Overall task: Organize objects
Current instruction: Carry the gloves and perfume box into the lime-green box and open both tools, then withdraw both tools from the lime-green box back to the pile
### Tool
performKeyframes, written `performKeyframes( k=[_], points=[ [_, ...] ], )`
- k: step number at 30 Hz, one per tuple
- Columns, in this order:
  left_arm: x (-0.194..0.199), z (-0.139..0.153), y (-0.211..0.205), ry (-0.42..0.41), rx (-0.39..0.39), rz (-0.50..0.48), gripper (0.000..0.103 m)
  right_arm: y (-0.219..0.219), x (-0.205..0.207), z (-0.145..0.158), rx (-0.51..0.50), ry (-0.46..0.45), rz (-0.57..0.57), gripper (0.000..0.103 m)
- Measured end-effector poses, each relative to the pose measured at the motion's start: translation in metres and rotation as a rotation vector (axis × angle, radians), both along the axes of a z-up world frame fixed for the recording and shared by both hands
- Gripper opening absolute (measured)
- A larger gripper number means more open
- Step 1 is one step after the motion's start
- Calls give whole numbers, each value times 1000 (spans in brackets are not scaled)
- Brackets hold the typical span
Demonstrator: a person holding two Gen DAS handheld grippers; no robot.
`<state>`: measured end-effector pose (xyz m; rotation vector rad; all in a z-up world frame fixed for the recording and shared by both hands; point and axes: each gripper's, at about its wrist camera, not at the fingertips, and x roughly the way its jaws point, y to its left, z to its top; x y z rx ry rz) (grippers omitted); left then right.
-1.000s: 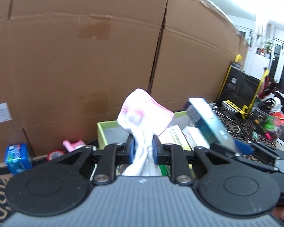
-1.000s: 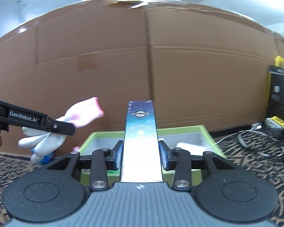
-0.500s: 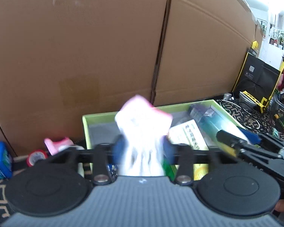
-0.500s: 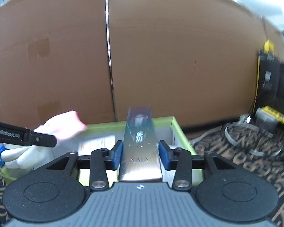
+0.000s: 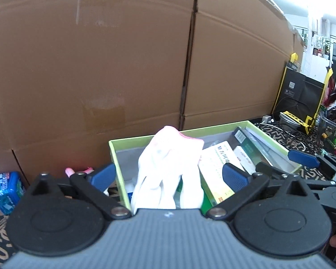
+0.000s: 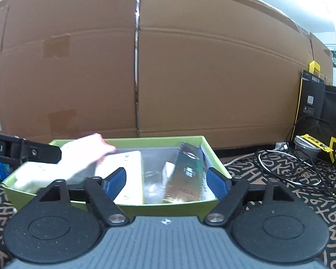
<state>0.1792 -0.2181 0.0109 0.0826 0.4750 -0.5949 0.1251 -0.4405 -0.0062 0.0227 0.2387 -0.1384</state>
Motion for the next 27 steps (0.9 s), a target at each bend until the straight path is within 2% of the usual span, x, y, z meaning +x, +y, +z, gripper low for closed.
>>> performKeyframes(
  k=[10, 19, 27],
  points=[
    [-48, 19, 56, -31, -28, 2, 103, 48, -31, 20, -37, -58, 106, 85],
    [-75, 11, 135, -18, -12, 127, 103, 114, -46, 13, -70, -50, 261, 88],
    [-60, -22, 206, 108, -57, 277, 103, 168, -42, -6, -92, 32, 397, 86]
  ],
)
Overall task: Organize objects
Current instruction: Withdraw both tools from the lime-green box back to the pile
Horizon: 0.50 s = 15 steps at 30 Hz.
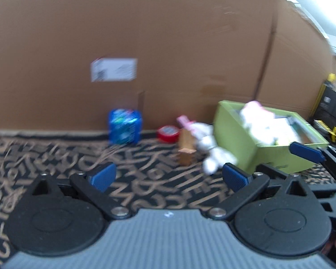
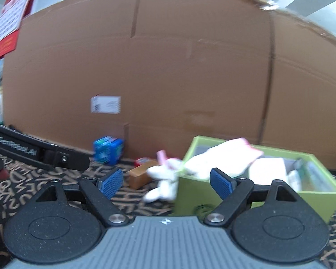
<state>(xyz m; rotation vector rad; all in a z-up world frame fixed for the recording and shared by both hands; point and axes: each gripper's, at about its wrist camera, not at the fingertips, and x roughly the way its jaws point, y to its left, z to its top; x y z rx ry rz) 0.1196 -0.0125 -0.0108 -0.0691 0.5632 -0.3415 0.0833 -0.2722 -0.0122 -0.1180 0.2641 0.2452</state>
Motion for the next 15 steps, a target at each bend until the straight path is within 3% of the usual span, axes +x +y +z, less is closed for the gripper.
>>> performKeyframes(
  k=[2, 7, 15],
  points=[
    [7, -7, 14, 25, -4, 31, 103, 12, 6, -3, -2, 26, 28, 72],
    [27, -12, 35, 55, 5, 96, 103, 43, 25, -10, -30, 86, 44, 62],
    [57, -20, 45, 79, 28, 139, 103, 78, 80, -26, -77, 167, -42, 57]
  ],
)
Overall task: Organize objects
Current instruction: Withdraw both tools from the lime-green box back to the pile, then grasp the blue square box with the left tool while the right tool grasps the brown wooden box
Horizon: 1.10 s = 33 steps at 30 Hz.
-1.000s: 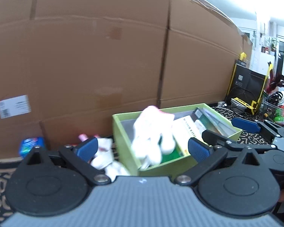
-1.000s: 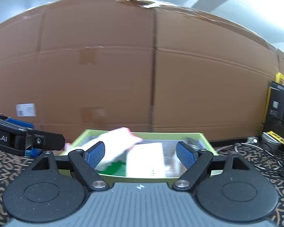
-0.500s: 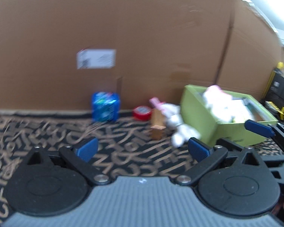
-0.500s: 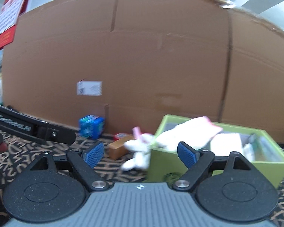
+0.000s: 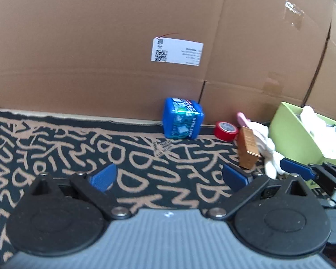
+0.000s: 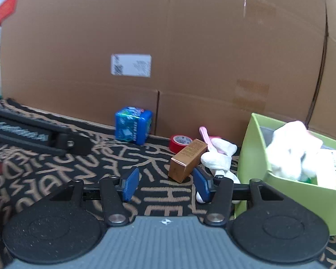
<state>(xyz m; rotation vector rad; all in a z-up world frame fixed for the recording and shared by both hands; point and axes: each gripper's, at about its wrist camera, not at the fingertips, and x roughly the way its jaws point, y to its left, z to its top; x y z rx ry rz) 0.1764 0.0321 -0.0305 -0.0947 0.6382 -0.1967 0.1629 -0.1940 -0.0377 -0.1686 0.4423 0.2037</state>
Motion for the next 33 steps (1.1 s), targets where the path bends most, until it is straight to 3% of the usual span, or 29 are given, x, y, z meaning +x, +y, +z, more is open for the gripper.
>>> performKeyframes(
  k=[7, 9, 10, 19, 27, 29, 33],
  points=[
    [33, 0, -5, -7, 34, 21, 103, 8, 49, -14, -30, 57, -105, 56],
    [42, 0, -10, -15, 51, 24, 103, 8, 57, -15, -33, 72, -115, 47],
    [48, -1, -13, -15, 61, 26, 103, 9, 60, -16, -38, 80, -115, 37],
    [94, -10, -41, -11, 78, 36, 103, -3, 32, -14, 30, 100, -46, 29],
    [129, -23, -55, 25, 72, 82, 103, -4, 18, -13, 51, 98, 1, 28],
    [131, -28, -55, 36, 65, 66, 96, -8, 18, -13, 62, 104, 3, 28],
    [129, -33, -52, 92, 45, 22, 61, -14, 13, -12, 87, 105, 8, 28]
  ],
)
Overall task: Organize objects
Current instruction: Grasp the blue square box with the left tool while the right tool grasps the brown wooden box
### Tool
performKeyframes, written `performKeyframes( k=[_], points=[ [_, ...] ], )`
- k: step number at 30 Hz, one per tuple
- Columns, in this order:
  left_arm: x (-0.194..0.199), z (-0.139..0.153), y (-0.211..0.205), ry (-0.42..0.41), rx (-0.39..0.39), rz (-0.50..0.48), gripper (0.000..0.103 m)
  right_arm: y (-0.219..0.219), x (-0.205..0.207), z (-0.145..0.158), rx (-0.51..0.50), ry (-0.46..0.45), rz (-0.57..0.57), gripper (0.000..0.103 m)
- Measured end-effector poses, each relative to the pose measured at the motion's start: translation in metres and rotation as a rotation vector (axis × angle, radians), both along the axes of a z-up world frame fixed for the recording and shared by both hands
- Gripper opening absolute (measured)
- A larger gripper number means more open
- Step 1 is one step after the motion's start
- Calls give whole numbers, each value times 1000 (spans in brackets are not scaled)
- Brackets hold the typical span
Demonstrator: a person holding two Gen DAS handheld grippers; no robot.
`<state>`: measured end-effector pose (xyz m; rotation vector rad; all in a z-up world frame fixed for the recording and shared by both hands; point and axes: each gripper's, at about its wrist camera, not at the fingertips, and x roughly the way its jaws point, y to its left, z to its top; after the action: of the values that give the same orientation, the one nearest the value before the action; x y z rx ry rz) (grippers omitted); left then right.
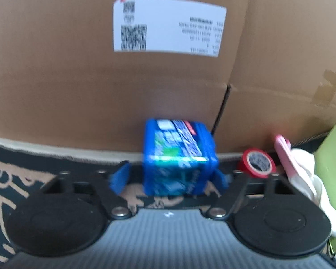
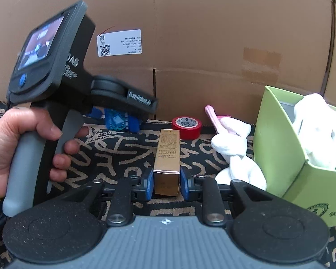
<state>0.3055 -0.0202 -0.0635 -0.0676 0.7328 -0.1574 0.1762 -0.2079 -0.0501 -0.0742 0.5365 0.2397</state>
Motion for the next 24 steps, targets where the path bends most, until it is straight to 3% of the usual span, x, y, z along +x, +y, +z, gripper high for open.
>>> performKeyframes(
  k=[6, 12, 17, 24],
  points=[
    [-35, 7, 4, -3, 42, -38, 60, -14, -17, 1, 42, 4, 17, 27],
    [-108, 17, 7, 22, 70, -158, 60, -39, -59, 3, 85, 20, 69, 27],
    [-159, 28, 7, 4, 82, -242, 59, -58, -100, 4, 62, 30, 89, 27],
    [-171, 25, -6, -18, 116, -211, 79, -64, -100, 4, 69, 22, 81, 32]
  ],
)
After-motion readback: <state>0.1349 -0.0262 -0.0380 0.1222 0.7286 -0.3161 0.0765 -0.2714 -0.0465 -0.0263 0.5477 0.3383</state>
